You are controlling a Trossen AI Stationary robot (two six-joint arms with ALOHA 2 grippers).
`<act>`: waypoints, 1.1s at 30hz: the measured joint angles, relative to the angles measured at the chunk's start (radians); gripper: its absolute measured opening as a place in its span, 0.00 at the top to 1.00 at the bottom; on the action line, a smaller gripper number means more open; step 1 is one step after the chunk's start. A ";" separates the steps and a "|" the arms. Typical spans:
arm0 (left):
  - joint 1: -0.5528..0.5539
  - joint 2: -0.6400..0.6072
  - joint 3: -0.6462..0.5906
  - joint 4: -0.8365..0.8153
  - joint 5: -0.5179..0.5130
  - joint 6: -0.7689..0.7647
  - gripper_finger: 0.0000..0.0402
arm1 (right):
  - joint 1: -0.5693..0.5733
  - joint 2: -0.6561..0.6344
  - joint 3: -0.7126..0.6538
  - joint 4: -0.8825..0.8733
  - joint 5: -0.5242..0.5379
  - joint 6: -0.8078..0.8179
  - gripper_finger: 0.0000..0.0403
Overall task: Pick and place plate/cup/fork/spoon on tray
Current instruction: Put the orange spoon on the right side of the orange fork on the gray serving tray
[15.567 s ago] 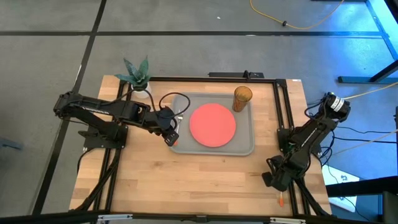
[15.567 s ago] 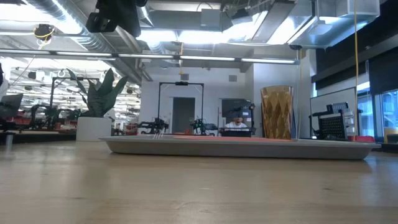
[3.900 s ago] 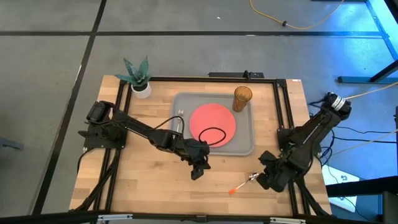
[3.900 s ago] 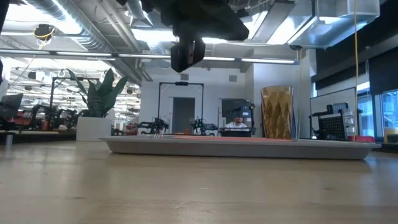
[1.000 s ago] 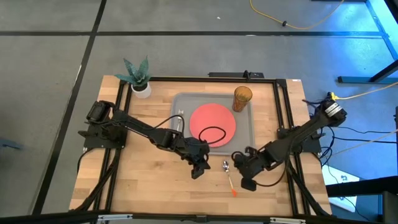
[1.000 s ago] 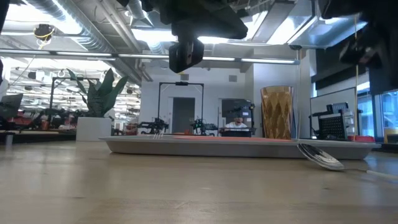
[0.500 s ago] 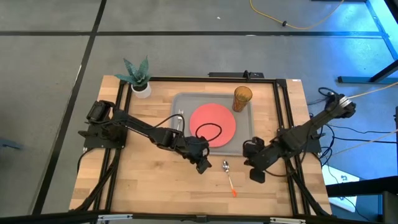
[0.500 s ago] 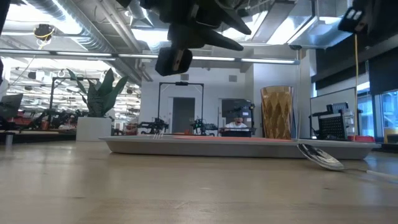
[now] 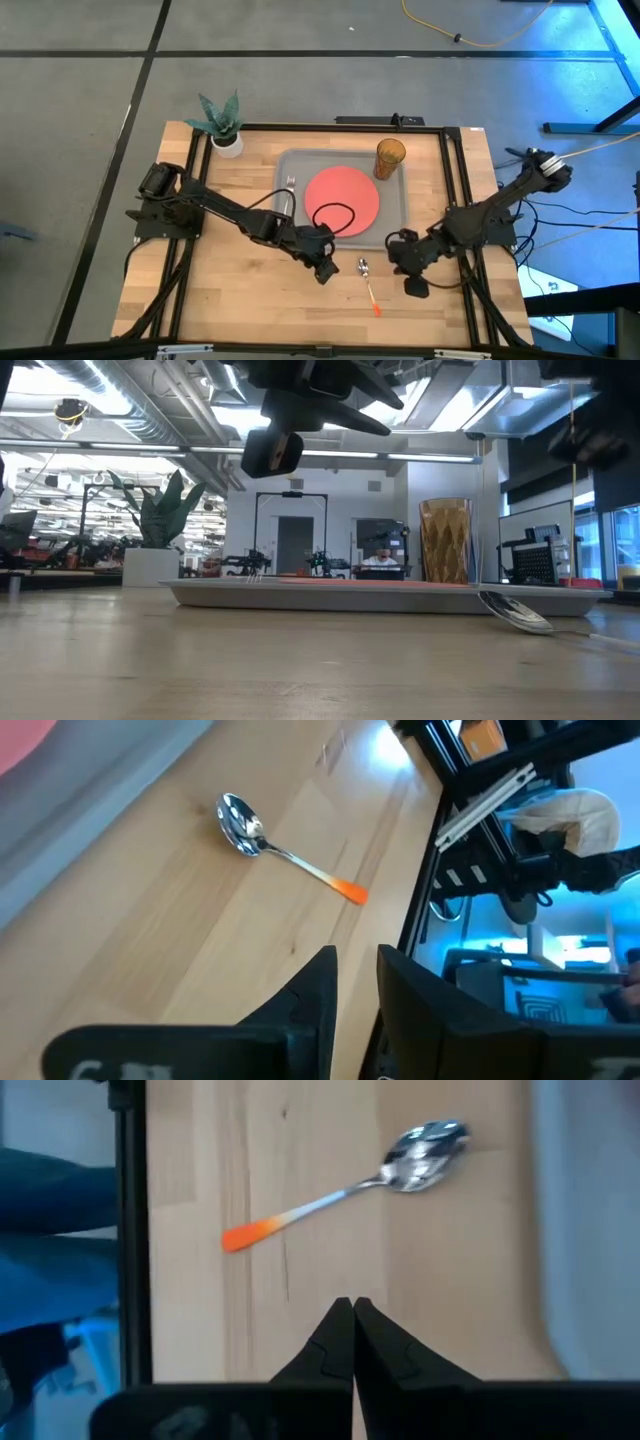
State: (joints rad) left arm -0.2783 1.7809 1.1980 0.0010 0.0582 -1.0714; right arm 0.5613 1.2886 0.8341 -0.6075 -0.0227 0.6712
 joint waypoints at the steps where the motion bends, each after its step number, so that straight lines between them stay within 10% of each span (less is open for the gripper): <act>1: -0.001 0.000 0.000 0.000 0.000 -0.004 0.83 | -0.004 0.007 -0.018 0.032 -0.022 -0.008 1.00; 33: -0.098 0.000 0.000 -0.009 0.037 -0.039 0.83 | -0.025 0.428 -0.070 0.515 -0.139 -0.060 1.00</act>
State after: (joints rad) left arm -0.3763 1.7809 1.1981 -0.0079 0.0956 -1.1100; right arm 0.5358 1.7168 0.7639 -0.0928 -0.1616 0.6115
